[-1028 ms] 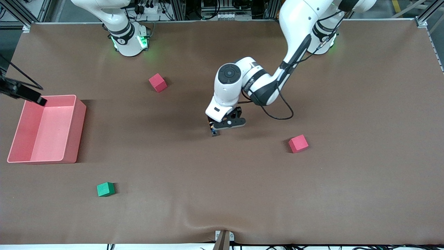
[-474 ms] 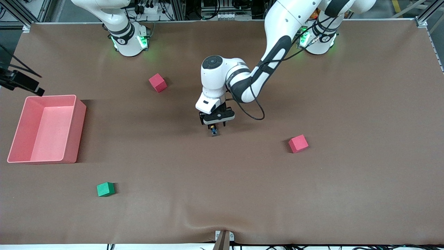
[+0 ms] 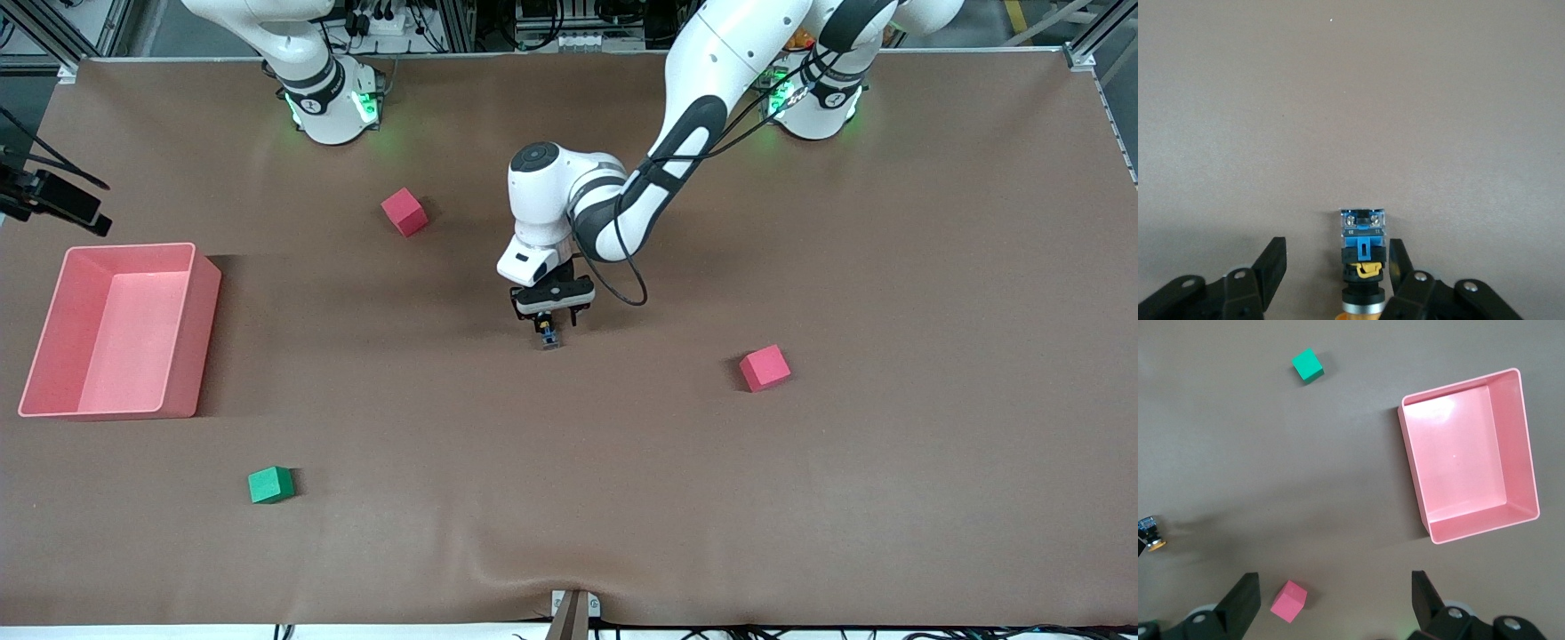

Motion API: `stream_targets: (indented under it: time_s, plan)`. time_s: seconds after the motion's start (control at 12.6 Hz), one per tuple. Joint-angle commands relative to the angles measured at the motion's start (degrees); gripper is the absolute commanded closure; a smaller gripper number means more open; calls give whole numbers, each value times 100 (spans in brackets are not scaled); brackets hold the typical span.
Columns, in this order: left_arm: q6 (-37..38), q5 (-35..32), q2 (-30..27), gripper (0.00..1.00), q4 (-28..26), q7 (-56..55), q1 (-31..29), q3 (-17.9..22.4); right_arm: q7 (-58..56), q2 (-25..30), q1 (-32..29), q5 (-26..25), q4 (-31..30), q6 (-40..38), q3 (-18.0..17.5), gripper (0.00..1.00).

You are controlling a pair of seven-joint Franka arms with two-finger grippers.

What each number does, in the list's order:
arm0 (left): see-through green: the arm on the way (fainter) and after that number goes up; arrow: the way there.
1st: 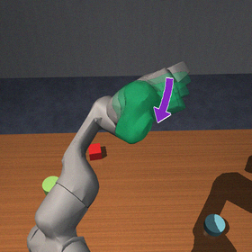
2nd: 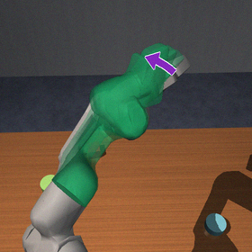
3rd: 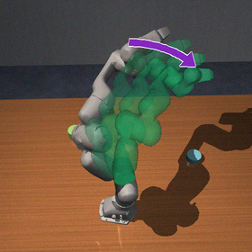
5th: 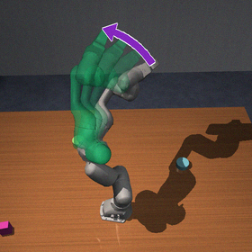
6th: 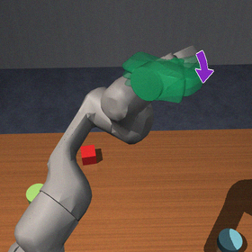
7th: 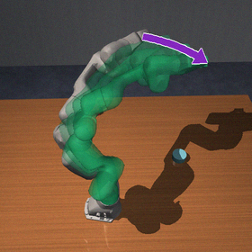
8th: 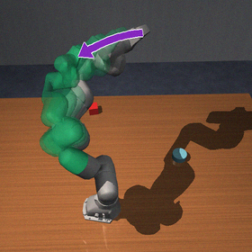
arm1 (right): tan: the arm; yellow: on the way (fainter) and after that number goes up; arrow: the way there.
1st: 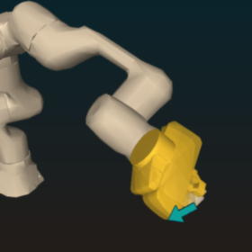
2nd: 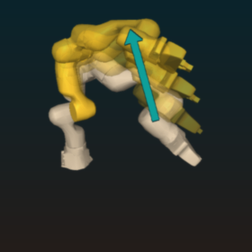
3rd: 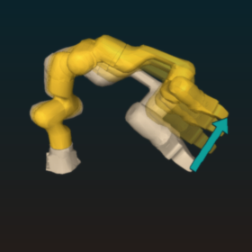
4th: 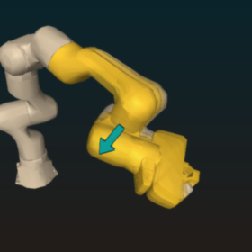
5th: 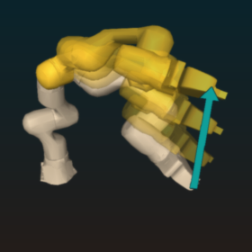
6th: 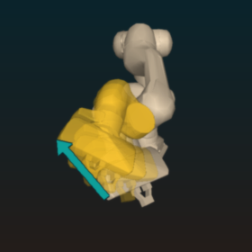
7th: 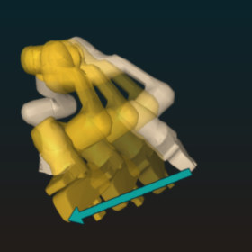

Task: Place and upright button with both arms
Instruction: 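Lift the button with the left gripper while the right gripper retracts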

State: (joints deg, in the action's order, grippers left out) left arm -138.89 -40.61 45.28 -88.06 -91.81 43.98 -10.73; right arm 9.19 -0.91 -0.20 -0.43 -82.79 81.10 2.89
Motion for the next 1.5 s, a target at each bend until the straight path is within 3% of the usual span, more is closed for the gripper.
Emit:
stream_targets:
  time_s: [0.0,0.79,1.11,1.27,1.42]
  plan:
    - [-67,-193,200,32,315,-144,85,89,-75,135,-85,-115,-53,-86,-25,0]
    - [-287,-184,482,34,518,-153,67,89,-75,135,-85,-115,-53,-182,-43,0]
    - [-287,-149,500,47,492,-161,67,80,-75,126,-85,-115,-45,-209,-34,0]
    - [-287,-131,526,65,492,-161,50,80,-75,135,-85,-115,-44,-209,-34,0]
    - [-287,-79,509,95,500,-153,32,72,-75,126,-85,-115,-44,-209,-34,0]
